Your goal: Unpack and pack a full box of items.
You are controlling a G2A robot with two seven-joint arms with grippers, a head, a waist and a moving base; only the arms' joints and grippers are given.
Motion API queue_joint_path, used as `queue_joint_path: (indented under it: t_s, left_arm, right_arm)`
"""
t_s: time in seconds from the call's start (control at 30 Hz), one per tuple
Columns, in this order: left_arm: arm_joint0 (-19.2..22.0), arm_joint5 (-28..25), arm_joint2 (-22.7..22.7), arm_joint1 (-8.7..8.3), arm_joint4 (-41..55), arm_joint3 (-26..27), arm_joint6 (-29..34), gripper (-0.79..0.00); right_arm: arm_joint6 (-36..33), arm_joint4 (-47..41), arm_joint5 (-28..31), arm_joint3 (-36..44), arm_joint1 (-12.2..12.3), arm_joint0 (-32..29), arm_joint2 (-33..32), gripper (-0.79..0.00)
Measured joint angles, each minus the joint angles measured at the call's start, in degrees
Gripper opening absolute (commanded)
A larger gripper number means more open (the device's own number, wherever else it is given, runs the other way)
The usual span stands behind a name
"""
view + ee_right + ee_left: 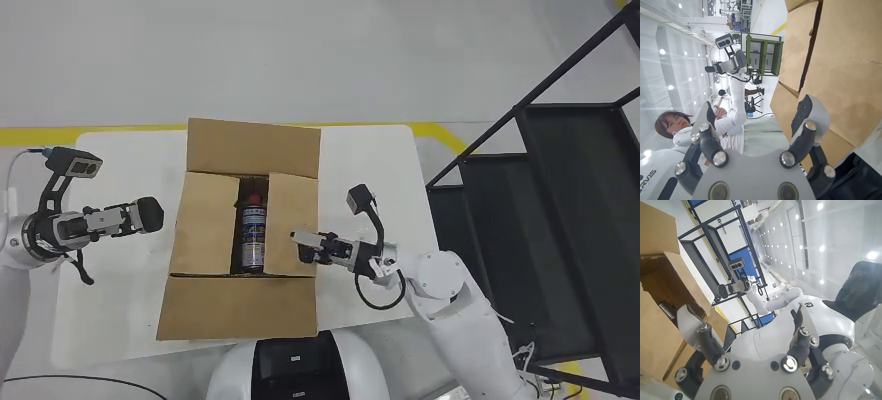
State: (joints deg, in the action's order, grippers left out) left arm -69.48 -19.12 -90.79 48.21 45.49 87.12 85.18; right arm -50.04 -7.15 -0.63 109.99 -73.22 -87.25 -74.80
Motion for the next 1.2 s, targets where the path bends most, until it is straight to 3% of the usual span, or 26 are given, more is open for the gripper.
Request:
queue_joint_path:
  t_s: [0.33, 0.6, 0.73, 0.97, 1.07, 1.2]
  left_arm:
    - [-1.3, 0.8, -0.8, 0.00, -1.4, 1.9, -3.5, 0.000]
    - [-1.3, 0.9, -1.4, -0.03, -2.1, 2.8, -4.0, 0.000]
    - [-2.4, 0.7, -3.1, -0.15, -2.1, 3.3, -4.9, 0.000]
    - [-5.1, 1.2, -5.7, -0.36, -2.4, 3.8, -5.7, 0.000]
    - [-5.6, 1.5, -6.3, -0.44, -2.6, 4.2, -5.4, 0.000]
    - [-5.9, 1.5, -6.8, -0.55, -2.7, 4.9, -4.0, 0.000]
  right_arm:
    - [-4.9, 3.3, -1.1, -1.8, 2.3, -9.5, -8.8, 0.000]
    - [-5.4, 4.8, -1.1, -4.5, 2.2, -10.5, -0.6, 0.000]
    - [-7.7, -0.2, -0.4, -4.0, 2.0, -9.5, 2.9, 0.000]
    - [-11.3, -16.8, 2.1, -1.3, 2.0, -8.5, 1.7, 0.000]
    - [-10.1, -21.4, 3.2, -1.8, 1.9, -7.3, 1.5, 0.000]
    - [-4.9, -19.7, 3.9, -3.9, 1.7, -4.6, 2.5, 0.000]
